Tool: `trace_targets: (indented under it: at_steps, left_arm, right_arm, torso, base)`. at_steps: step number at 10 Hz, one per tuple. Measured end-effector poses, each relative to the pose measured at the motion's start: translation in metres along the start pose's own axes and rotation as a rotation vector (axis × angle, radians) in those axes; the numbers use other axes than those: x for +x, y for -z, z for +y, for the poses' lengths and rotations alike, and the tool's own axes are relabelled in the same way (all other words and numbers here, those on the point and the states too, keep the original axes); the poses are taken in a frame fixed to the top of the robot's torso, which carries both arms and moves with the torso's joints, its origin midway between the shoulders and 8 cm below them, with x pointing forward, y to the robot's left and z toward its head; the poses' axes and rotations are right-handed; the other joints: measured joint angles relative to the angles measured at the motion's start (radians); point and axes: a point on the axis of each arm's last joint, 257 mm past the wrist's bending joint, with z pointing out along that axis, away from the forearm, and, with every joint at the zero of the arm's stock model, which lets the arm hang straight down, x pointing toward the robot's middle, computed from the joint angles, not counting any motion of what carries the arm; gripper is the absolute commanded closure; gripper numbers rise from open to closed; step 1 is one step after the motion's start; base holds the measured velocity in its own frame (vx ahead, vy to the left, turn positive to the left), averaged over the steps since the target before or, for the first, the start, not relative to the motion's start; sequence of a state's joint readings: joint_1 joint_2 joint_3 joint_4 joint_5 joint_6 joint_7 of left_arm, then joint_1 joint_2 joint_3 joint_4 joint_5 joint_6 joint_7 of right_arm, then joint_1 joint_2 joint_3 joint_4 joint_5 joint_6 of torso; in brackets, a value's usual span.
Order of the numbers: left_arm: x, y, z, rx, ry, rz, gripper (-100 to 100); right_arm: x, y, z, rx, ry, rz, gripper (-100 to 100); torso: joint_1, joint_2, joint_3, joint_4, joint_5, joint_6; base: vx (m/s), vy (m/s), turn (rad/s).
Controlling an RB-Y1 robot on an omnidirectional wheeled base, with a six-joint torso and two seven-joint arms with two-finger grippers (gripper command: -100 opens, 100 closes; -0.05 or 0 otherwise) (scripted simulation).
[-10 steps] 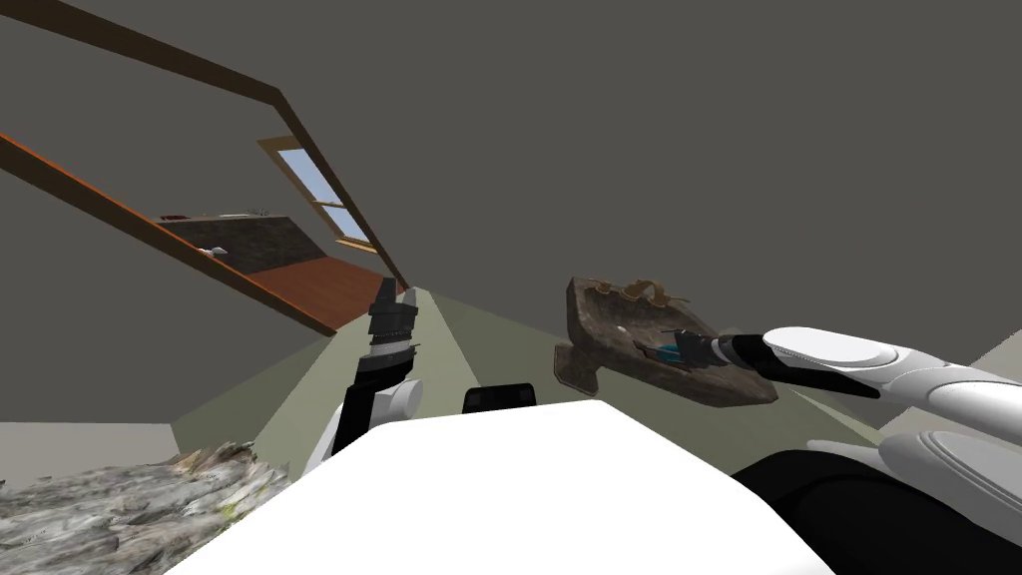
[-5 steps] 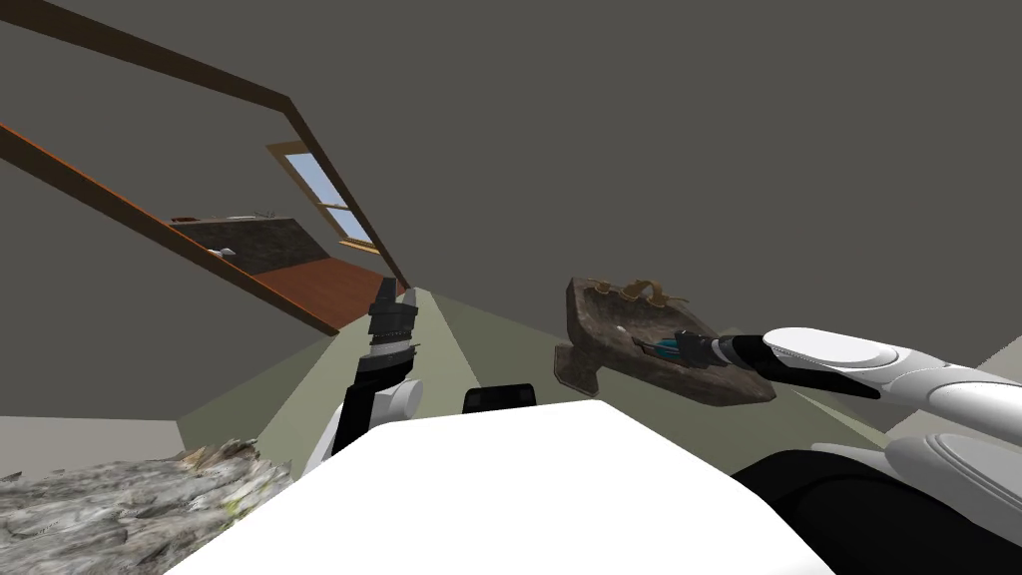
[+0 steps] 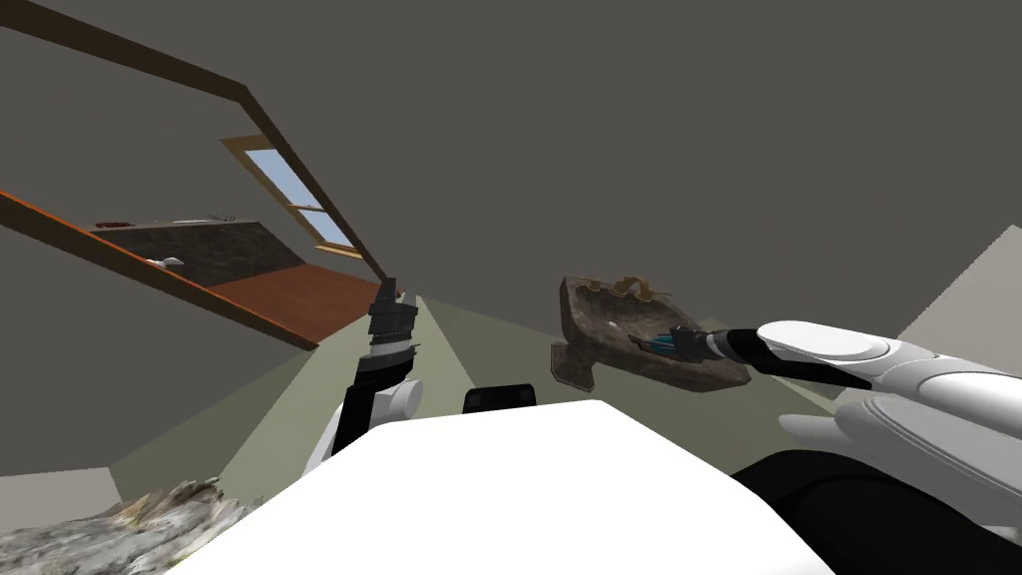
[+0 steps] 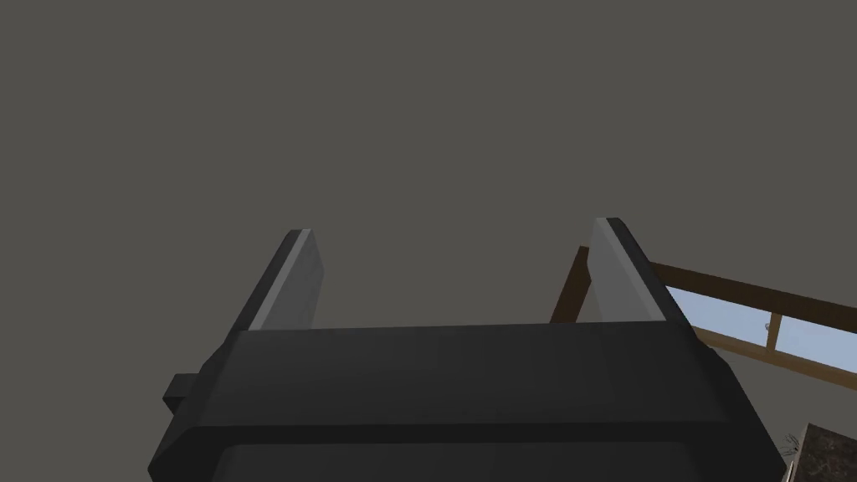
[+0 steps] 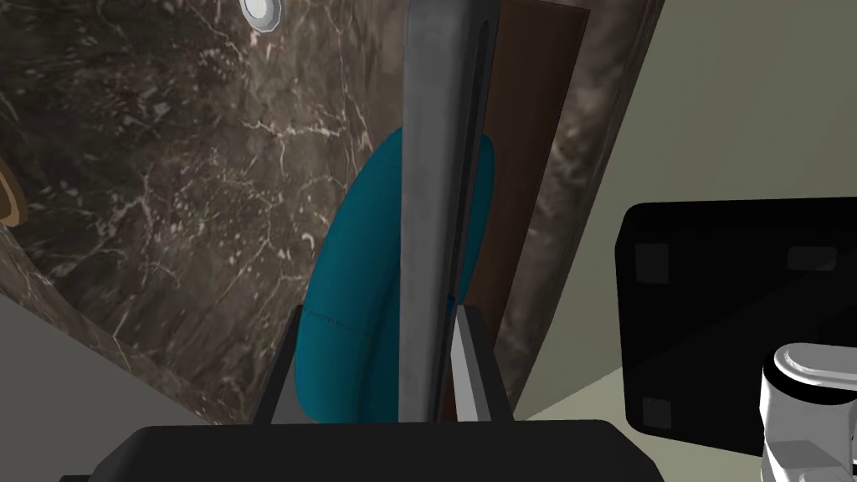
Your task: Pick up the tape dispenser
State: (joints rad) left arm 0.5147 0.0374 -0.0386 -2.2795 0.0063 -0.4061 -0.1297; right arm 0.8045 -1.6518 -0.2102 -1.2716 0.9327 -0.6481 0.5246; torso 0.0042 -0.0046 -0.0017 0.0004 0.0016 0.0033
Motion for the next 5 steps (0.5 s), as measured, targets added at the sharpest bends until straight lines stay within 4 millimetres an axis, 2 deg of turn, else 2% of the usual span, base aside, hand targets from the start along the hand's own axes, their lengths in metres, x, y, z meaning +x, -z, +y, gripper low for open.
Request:
trace_targets:
  at_steps: [2, 4, 5]
  left_arm:
    - [0.000, 0.000, 0.000, 0.000, 0.000, 0.000, 0]
    - [0.000, 0.000, 0.000, 0.000, 0.000, 0.000, 0]
    - [0.000, 0.000, 0.000, 0.000, 0.000, 0.000, 0]
  right_arm:
    - [-0.017, 0.002, -0.009, 0.000, 0.044, -0.024, 100]
    - [-0.031, 0.004, -0.019, -0.003, 0.084, -0.044, 100]
    - [-0.032, 0.003, -0.020, -0.003, 0.084, -0.045, 0]
  torso:
    - [0.001, 0.000, 0.000, 0.000, 0.000, 0.000]
    - [0.001, -0.001, -0.001, -0.001, 0.000, -0.003]
    - [0.001, 0.001, 0.000, 0.000, 0.000, -0.003]
  base:
    - [0.097, 0.016, -0.331]
    - [0.055, 0.014, -0.052]
    - [0.006, 0.002, 0.003]
